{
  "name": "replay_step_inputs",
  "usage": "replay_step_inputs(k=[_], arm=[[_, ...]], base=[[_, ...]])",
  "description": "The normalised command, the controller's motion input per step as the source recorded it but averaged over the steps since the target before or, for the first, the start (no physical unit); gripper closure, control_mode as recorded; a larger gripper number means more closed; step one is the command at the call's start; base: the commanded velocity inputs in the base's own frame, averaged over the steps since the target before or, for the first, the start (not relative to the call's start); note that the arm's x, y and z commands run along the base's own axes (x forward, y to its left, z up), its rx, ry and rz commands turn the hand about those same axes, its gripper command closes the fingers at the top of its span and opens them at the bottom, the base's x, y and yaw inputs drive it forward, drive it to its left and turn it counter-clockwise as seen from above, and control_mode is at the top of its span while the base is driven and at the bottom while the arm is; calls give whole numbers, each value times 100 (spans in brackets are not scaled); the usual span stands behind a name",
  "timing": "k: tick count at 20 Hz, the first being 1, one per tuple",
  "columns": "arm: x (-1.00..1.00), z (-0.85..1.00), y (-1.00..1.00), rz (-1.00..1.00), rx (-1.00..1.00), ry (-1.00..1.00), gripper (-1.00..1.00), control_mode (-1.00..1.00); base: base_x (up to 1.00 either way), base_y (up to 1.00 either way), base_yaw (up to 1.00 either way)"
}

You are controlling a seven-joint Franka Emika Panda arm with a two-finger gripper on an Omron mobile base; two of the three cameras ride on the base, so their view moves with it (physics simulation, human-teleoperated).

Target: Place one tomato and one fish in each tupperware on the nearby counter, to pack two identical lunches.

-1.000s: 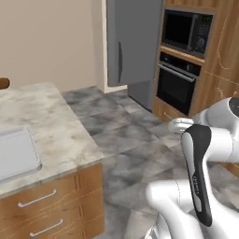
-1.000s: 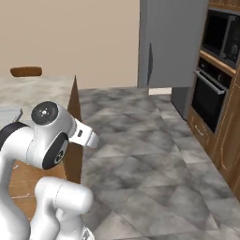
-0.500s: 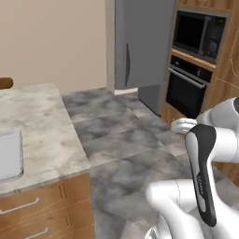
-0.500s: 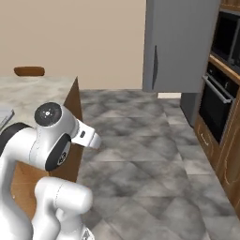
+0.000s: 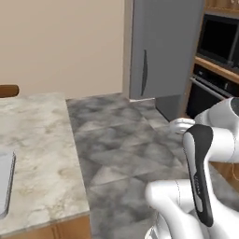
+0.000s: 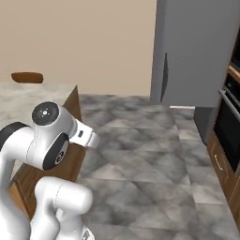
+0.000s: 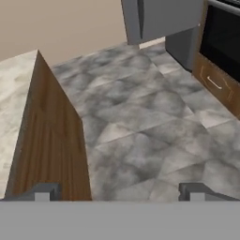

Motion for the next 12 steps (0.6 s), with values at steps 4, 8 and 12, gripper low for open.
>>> replay_step_inputs(k=[4, 8, 12], arm=[[0, 0, 0, 0, 0, 0, -100, 100], [0, 0, 0, 0, 0, 0, -100, 100], [0, 0, 0, 0, 0, 0, -100, 100]], base=[[100, -12, 3], [100, 0, 1], [100, 0, 0]])
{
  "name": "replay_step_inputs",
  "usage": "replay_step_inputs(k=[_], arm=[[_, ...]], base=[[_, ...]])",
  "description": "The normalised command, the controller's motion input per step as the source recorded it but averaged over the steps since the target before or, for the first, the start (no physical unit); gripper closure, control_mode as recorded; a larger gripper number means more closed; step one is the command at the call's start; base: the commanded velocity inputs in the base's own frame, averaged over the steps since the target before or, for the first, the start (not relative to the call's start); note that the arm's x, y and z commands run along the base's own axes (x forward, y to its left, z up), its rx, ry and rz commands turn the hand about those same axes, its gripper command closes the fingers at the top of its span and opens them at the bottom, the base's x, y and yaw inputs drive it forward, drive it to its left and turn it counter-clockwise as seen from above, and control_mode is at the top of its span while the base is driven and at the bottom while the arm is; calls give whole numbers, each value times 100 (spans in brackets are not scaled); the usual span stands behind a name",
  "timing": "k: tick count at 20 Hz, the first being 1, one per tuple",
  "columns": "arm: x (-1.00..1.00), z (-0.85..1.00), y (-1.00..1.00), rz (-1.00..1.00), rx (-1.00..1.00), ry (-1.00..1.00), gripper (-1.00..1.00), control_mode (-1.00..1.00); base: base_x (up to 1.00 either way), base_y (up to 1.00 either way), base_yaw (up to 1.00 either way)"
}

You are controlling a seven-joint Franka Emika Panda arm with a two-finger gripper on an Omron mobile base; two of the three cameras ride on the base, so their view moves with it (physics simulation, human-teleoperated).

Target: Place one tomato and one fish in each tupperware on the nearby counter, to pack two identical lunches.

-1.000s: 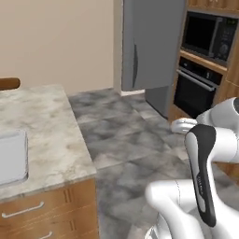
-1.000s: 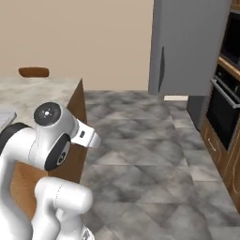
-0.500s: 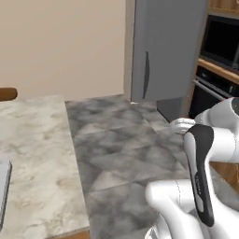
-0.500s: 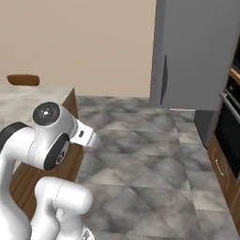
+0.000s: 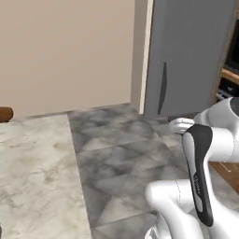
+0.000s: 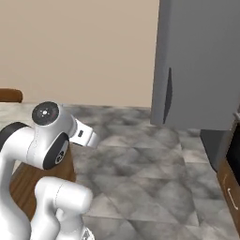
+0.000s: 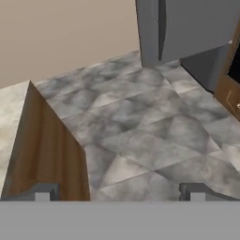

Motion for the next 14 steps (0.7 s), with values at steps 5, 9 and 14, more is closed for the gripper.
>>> replay_step_inputs(k=[5, 9, 14], arm=[[0, 0, 0, 0, 0, 0, -100, 100], [0, 0, 0, 0, 0, 0, -100, 100], [0, 0, 0, 0, 0, 0, -100, 100]], base=[[100, 3, -2], [100, 14, -4], [100, 37, -4]])
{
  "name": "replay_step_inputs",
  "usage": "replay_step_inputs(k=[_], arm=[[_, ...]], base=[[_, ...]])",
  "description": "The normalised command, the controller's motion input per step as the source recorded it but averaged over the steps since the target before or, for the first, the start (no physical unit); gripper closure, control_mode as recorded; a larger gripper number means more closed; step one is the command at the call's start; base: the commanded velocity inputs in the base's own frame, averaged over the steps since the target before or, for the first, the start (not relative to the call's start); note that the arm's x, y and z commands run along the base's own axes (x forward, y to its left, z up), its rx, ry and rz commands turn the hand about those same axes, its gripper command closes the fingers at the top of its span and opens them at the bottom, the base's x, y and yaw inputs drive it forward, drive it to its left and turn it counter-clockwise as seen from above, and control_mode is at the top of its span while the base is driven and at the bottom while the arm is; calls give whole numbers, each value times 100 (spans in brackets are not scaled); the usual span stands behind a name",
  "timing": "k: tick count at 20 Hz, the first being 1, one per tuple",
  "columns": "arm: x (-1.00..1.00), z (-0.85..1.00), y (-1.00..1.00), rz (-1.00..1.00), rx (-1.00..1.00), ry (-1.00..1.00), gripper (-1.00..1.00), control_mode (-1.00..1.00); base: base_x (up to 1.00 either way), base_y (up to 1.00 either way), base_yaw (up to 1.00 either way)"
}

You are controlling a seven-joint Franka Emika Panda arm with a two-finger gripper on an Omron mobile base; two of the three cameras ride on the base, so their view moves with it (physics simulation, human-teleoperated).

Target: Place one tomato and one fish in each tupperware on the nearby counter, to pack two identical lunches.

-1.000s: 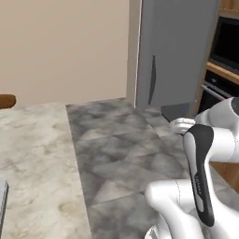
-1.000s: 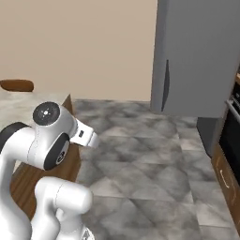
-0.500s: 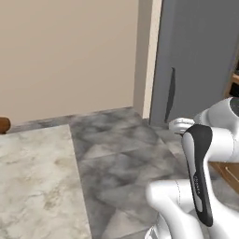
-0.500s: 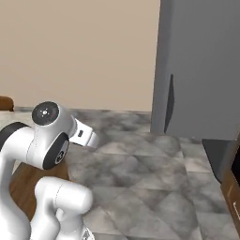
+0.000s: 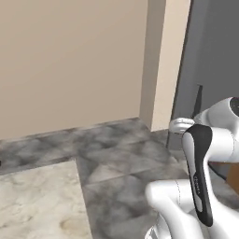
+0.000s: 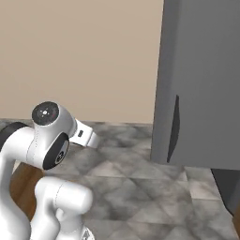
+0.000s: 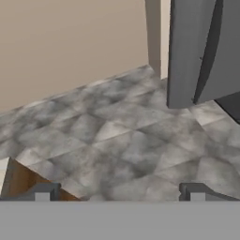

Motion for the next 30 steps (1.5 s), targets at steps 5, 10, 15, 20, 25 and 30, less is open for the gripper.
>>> replay_step_inputs(k=[5, 10, 15, 20, 25, 30], arm=[[0, 0, 0, 0, 0, 0, -100, 100], [0, 0, 0, 0, 0, 0, -100, 100], [0, 0, 0, 0, 0, 0, -100, 100], [0, 0, 0, 0, 0, 0, -100, 100], [0, 0, 0, 0, 0, 0, -100, 100], [0, 0, 0, 0, 0, 0, -100, 100]], base=[[100, 44, -5], [100, 32, -8], [99, 17, -22], [83, 12, -33], [72, 11, -39], [67, 24, -41]])
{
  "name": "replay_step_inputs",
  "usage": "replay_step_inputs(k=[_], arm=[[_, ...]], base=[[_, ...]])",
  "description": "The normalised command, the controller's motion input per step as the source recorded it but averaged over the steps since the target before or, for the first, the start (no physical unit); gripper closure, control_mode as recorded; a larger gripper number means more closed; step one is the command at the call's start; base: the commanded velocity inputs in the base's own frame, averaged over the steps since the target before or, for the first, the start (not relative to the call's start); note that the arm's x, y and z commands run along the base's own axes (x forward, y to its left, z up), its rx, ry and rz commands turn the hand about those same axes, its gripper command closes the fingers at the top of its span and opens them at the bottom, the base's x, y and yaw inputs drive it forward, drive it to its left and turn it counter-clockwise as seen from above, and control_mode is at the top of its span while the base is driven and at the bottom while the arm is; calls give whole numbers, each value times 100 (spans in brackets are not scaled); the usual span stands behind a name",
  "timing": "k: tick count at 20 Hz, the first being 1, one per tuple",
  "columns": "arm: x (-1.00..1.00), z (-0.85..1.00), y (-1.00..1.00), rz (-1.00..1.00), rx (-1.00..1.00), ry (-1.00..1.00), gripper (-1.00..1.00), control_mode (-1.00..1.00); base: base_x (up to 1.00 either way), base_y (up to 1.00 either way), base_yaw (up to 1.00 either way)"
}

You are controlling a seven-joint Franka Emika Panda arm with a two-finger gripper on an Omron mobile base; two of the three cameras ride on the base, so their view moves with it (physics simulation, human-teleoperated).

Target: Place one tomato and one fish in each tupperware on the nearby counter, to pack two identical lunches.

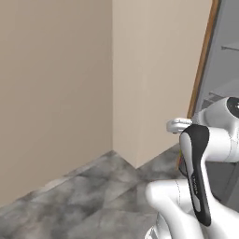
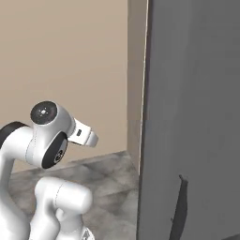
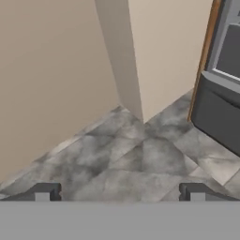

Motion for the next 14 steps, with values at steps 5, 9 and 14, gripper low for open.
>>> replay_step_inputs(k=[5, 9, 14], arm=[[0, 0, 0, 0, 0, 0, -100, 100], [0, 0, 0, 0, 0, 0, -100, 100], [0, 0, 0, 0, 0, 0, -100, 100]], base=[[55, 41, -51], [34, 54, -55], [-3, 11, -48]])
